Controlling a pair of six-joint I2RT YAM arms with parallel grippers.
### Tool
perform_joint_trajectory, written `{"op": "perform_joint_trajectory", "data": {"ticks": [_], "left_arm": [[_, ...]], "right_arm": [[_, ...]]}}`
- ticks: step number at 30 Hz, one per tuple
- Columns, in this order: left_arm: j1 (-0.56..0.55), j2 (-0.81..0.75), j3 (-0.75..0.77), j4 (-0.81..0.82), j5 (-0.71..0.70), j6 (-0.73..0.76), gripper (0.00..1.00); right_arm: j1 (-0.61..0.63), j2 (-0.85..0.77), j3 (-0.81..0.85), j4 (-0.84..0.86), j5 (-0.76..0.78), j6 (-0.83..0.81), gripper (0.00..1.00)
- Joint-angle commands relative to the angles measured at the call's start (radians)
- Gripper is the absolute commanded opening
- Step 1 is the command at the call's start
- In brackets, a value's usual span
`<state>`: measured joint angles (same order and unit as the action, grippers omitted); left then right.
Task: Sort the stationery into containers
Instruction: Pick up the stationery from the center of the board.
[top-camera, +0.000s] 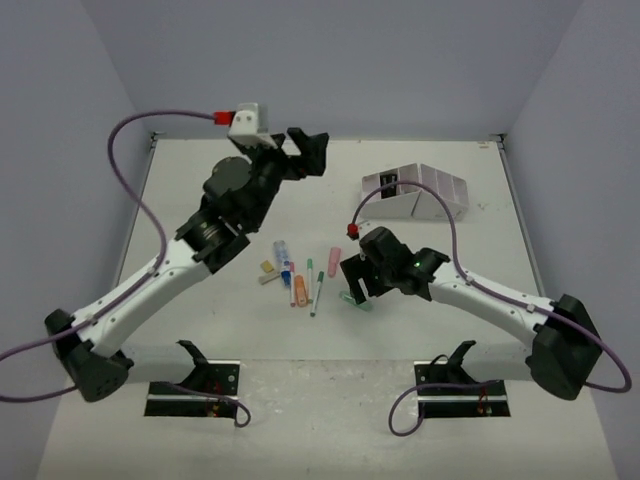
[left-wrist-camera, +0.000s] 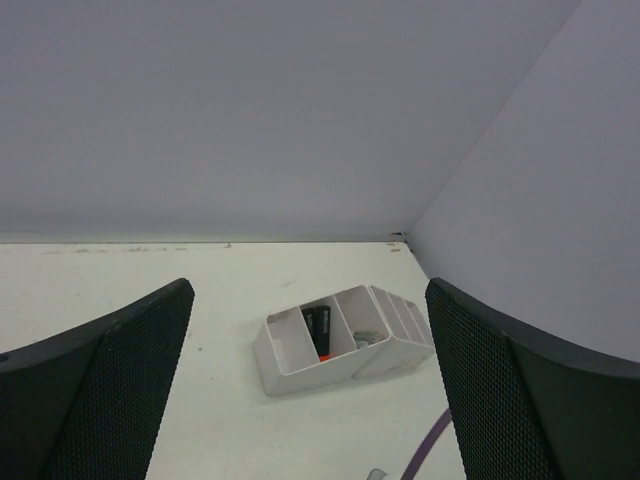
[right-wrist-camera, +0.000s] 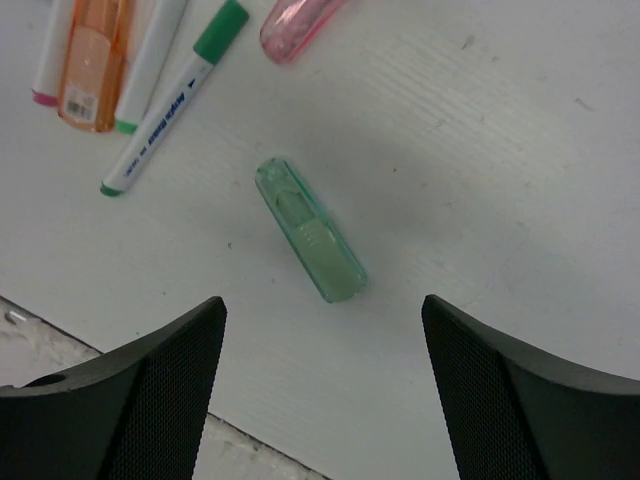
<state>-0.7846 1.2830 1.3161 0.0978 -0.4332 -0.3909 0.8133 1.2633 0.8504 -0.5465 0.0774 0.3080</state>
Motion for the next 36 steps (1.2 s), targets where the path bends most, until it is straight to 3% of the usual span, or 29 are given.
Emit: {"op": "perform_joint_trajectory", "data": {"ticks": [1,10,17,21,23,25,28,31,32,34,36], "left_arm": [[0.008,-0.12,-0.248,-0.152,-0.024,-0.068,1.0],[0.008,-0.326,-0.38,-0.236,0.009,-0.089,1.0],[0.008,-0.387,-0.417,-0.247,0.04,-0.097,1.0],[0.008,-0.353,-0.444,-0.233,0.055,-0.111,1.0],[0.008,-0.329,-0.455,-0.227,0.075,-0.122,1.0],[0.008,-0.297,-0.456,-0.223,0.119,-0.145,1.0],[0.008,-0.271,-0.483,-0.163,0.195,-0.166,1.0],[0.007,-0.245,-0.539,0.048,0.427,-0.208,1.0],[0.007,-0.234,-0.55,0.051,0.43,-0.209,1.0],[0.007,-0.206,-0.578,0.217,0.594,-0.264,1.0],[0.007,-0.181,-0.604,0.315,0.664,-0.295,1.0]], "right_arm": [[0.026,0.09,0.086,-0.029,-0.015,-0.053,0.8],[0.023,0.35,0.156,-0.031,-0.027,-0.078,0.72],[0.024,0.438,0.16,-0.037,-0.025,-0.061,0.46],[0.023,0.44,0.162,-0.029,0.004,-0.047,0.23],[0.024,0.41,0.156,-0.018,0.04,-0.031,0.15],[0.024,0.36,0.146,-0.007,0.1,-0.01,0.0],[0.023,0.245,0.122,0.024,0.103,0.015,0.0],[0.023,0.061,0.054,0.111,0.101,0.049,0.0],[0.023,0.006,0.031,0.145,0.096,0.054,0.0],[0.024,-0.148,-0.048,0.252,0.049,0.045,0.0],[0.024,-0.234,-0.095,0.289,0.036,0.045,0.0]]}}
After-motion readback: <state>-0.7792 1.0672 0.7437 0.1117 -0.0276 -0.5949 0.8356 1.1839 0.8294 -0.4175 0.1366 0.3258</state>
